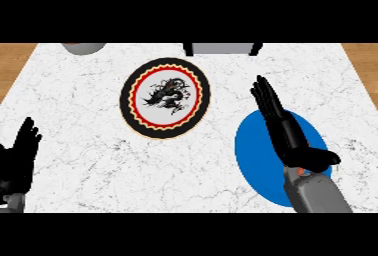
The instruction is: Pick the sweet potato from the plate and place it in the plate
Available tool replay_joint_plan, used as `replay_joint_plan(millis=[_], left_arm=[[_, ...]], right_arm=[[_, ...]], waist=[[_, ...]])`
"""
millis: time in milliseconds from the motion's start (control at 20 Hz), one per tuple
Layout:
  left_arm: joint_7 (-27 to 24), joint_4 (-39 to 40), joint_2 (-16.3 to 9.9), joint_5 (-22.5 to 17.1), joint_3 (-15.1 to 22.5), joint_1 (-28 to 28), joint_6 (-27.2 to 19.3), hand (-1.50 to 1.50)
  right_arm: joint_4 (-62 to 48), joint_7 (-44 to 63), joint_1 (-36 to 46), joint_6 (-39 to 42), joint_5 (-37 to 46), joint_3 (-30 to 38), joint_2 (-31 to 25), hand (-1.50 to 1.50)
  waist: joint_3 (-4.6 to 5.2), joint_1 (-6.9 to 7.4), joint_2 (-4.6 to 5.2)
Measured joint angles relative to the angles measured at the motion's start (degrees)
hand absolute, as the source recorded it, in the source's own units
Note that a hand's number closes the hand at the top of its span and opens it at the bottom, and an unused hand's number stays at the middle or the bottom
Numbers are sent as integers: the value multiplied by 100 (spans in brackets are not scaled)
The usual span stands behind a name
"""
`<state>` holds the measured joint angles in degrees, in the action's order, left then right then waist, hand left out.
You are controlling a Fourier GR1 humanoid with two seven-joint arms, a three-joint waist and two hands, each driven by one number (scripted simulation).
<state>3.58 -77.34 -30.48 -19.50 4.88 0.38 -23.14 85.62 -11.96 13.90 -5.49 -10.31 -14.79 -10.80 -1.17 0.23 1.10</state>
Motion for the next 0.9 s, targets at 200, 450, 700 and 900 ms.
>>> replay_joint_plan(millis=[200, 450, 700, 900], left_arm=[[-37, -204, -59, 171, 183, -327, 173, 0], [-189, -552, -64, 347, 482, -771, 417, 0], [-82, -610, 130, 489, 848, -1162, 597, 0], [-59, -563, 368, 623, 998, -1303, 632, 0]], right_arm=[[-134, 405, 139, -777, -125, 607, 230, -150], [-784, 966, 105, -1526, 948, 715, -584, 150], [-1312, 1876, 47, -3109, 1809, 659, -33, -150], [-1282, 2561, -190, -3924, 2776, 224, 184, -150]], waist=[[74, -86, -66], [216, -247, -17], [156, -175, -62], [137, -116, -101]])
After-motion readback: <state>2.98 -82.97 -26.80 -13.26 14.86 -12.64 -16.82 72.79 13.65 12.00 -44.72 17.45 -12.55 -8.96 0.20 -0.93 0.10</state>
